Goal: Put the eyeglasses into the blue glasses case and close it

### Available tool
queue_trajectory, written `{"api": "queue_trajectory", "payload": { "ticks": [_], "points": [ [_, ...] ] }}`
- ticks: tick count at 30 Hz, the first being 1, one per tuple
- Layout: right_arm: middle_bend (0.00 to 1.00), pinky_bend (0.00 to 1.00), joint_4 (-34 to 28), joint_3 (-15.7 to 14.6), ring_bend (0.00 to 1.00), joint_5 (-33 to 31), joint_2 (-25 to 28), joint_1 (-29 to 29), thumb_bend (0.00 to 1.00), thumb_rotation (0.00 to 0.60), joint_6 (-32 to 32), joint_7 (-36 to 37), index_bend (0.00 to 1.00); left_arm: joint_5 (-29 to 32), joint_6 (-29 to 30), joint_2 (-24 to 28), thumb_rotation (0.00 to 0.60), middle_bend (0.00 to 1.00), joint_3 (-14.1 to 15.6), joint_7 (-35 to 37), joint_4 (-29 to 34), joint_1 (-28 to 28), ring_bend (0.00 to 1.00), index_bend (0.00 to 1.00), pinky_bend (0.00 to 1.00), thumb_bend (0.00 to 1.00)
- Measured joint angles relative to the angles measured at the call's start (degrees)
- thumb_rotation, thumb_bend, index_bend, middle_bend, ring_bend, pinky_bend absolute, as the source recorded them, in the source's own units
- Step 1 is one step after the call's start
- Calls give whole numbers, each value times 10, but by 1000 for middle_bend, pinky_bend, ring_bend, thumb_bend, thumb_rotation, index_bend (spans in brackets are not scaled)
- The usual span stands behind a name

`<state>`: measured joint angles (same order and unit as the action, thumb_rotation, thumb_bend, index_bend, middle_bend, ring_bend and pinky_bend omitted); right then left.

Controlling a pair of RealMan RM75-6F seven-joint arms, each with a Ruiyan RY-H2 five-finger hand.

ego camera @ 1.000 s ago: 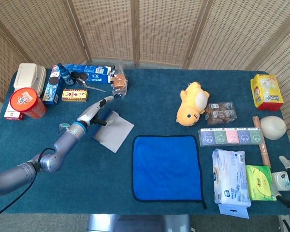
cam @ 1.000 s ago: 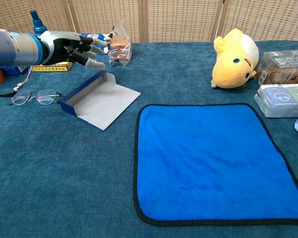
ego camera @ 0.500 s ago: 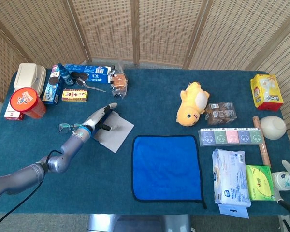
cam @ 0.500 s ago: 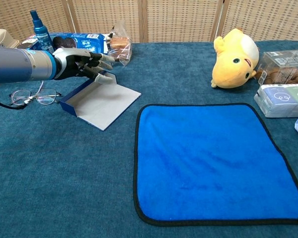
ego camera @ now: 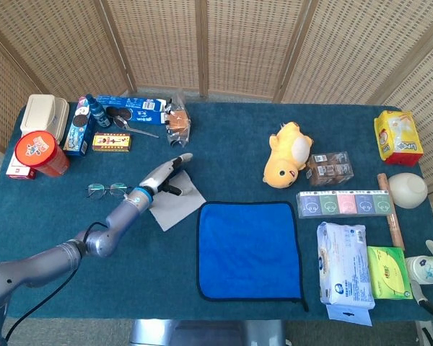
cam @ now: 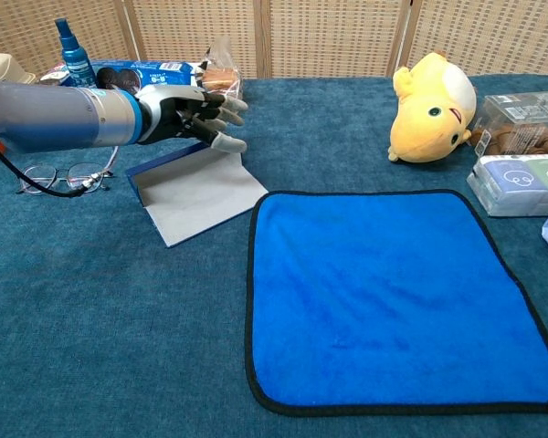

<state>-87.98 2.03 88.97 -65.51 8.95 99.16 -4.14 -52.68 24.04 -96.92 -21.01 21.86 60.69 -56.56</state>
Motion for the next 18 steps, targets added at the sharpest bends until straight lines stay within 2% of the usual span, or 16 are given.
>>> {"api": "queue_trajectory", "payload": {
  "ticks": [9,18],
  "points": [
    [240,141,-3,2,187,-2,2,2,309,569,1,1,150,-11,-9,-12,559,101,-3,0,4,-12,25,17,94,278],
    [240,141,-3,4,187,-1,2,3,310,566,2,3,151,-27,-8,-2,564,101,-5,5,38,-10,25,14,93,278]
  ]
}}
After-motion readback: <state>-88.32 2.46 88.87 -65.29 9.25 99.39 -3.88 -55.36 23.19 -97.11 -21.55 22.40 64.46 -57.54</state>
